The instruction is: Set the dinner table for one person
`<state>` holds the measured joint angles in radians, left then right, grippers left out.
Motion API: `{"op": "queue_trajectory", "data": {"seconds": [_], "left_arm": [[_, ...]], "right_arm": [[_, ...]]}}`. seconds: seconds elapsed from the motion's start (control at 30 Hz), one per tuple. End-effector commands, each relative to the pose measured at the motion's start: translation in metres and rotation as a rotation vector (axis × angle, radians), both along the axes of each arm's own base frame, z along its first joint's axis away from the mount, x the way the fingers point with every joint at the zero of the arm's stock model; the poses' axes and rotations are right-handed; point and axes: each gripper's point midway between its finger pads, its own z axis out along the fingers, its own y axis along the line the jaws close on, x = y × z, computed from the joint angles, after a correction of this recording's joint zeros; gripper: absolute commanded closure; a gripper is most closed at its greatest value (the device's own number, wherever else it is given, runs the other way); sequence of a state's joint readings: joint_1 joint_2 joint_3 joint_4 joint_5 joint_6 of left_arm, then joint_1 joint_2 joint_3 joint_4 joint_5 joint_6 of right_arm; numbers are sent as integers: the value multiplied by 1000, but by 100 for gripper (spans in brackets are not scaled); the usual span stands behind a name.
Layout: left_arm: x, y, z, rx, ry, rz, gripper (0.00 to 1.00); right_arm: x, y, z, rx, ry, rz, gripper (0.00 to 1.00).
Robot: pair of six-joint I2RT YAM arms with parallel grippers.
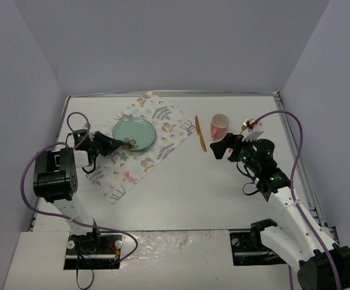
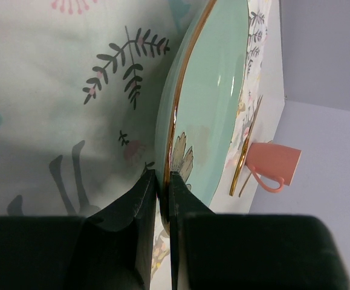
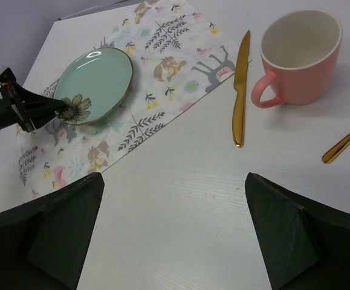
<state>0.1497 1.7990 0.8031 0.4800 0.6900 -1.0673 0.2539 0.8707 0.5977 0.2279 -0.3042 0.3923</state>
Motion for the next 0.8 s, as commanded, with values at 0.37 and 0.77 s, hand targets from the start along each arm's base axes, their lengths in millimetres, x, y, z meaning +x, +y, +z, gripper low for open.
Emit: {"op": "queue_trajectory", "data": {"seconds": [0.37,0.77], "left_arm": [[10,-12,32,-39,-154,-46,84],[-10,-4,15,52,-20,-30,37]], "right_arm": [[6,0,22,20,-99,5,0],[5,-2,22,7,-106,2,0]]}}
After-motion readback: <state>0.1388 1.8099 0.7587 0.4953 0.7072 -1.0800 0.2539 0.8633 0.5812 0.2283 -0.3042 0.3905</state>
